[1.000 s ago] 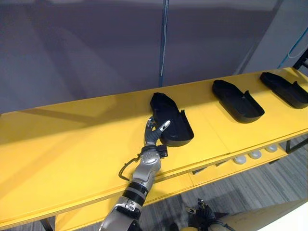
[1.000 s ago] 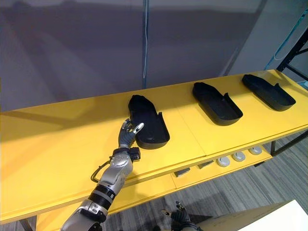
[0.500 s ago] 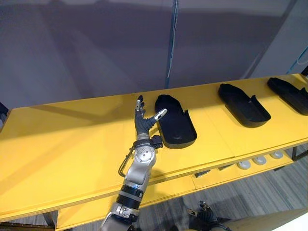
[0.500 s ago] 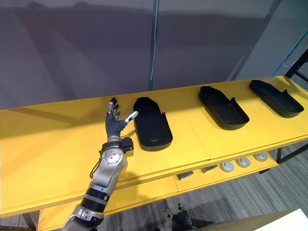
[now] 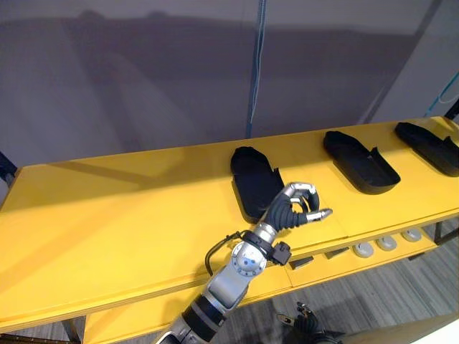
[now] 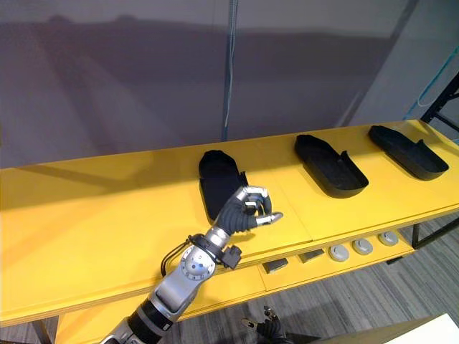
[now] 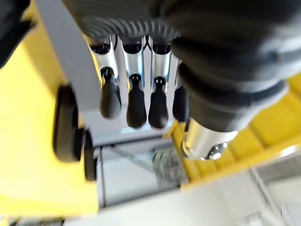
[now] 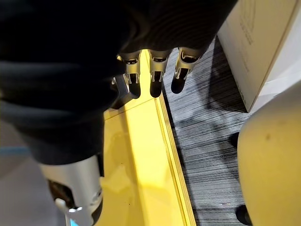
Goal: Walk over and take plastic housings, then place them on the shelf
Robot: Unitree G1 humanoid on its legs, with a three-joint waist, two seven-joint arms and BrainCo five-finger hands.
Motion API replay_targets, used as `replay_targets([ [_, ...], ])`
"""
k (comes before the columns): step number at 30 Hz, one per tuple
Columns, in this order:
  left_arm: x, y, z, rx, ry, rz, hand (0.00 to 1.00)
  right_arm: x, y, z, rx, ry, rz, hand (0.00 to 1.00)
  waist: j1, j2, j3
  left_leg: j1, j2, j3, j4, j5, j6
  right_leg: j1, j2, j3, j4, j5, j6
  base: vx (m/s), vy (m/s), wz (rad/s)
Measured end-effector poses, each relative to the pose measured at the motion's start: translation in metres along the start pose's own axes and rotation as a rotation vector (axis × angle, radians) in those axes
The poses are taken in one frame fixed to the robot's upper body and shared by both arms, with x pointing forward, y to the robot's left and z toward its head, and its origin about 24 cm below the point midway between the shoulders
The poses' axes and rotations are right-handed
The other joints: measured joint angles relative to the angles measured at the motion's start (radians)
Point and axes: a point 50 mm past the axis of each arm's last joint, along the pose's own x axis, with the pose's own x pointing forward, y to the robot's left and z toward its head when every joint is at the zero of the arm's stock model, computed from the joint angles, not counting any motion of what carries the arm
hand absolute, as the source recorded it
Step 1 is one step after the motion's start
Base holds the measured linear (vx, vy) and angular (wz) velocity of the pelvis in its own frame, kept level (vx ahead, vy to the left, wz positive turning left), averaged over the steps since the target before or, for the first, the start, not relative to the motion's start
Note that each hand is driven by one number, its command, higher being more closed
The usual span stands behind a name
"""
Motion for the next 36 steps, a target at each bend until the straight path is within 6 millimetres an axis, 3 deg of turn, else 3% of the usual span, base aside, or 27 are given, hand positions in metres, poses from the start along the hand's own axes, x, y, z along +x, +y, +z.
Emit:
replay_targets([
  [4,-0.005,-0.011,-0.023,0.010,0.099,-0.091,1.00,0.002,0.001,0.002,-0.018,0.004,0.018,0.00,-0.016,0.001,-0.002,0.003,0.004,0.000,-0.001,0.000,0.000,0.004,0.004,0.000,-0.006,0.002,-0.003,-0.02,-0.010,0.00],
  [10,-0.013,-0.011,-0.055,0.066,0.245,-0.105,1.00,0.005,0.002,0.006,-0.026,-0.003,0.023,0.00,-0.031,0.002,0.000,-0.010,0.006,0.001,-0.001,-0.001,-0.001,0.005,0.008,0.001,-0.046,0.022,-0.006,-0.01,-0.003,0.00],
  [16,-0.024,0.009,-0.085,0.142,0.405,-0.021,1.00,0.006,0.003,0.008,-0.029,0.003,0.025,0.00,-0.054,0.006,0.004,-0.012,0.007,0.003,0.000,-0.002,-0.004,0.008,0.009,0.003,-0.054,0.026,-0.007,0.00,0.000,0.00],
  [36,-0.010,0.061,-0.085,0.248,0.420,0.193,1.00,0.009,0.002,0.015,-0.024,-0.017,0.019,0.00,-0.080,0.012,0.035,-0.006,0.020,0.032,0.000,-0.012,-0.018,0.018,0.023,0.029,-0.084,0.039,-0.013,-0.01,-0.003,-0.03],
])
